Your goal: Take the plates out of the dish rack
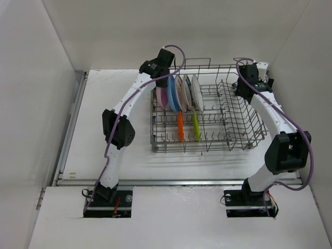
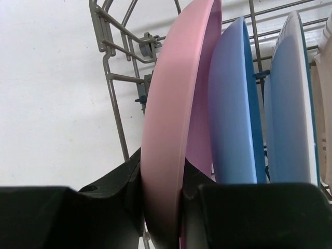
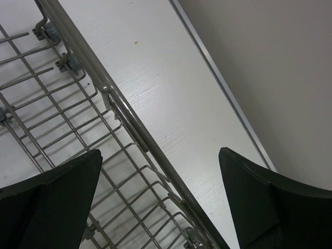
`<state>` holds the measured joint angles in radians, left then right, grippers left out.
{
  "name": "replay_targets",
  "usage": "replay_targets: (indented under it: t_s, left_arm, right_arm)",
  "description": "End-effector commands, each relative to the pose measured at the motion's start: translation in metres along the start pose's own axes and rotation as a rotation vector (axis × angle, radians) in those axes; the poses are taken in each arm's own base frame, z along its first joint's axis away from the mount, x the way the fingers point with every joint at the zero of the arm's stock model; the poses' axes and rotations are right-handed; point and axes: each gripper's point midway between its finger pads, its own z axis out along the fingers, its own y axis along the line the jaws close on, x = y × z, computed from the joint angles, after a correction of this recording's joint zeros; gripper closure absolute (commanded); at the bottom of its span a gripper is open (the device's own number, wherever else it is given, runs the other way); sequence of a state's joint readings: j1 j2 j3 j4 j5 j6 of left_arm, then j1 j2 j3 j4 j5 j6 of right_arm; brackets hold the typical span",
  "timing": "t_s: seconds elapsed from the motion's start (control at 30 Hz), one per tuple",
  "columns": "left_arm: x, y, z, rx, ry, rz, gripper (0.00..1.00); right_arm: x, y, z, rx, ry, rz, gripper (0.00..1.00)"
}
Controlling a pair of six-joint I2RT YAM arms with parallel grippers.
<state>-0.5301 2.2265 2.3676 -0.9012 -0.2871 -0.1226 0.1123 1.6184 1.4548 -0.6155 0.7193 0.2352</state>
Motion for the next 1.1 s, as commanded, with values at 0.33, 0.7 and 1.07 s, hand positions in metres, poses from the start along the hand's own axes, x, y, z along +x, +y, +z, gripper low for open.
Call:
replay_targets:
  t_s: [0.33,0.7,1.07]
  left_arm:
    - [-0.078,0.020,-0.119,0.071,-0.306,-0.013,1.00]
    - [-0.094,0.050,-0.139,-0.016,-0.383,-0.002,1.00]
    - [-0.114,0.096,-0.178,-0.152,-0.481,-0.009,1.00]
  right_arm:
    - [-0.028,0.003,-0.011,-0.032,-0.048,0.052,0.00]
    - [-0.039,0.013,-0.014,-0.086,-0.048,0.061,0.00]
    - [-0.044,0.026,-0.017,-0.156,-0.046,0.070,0.00]
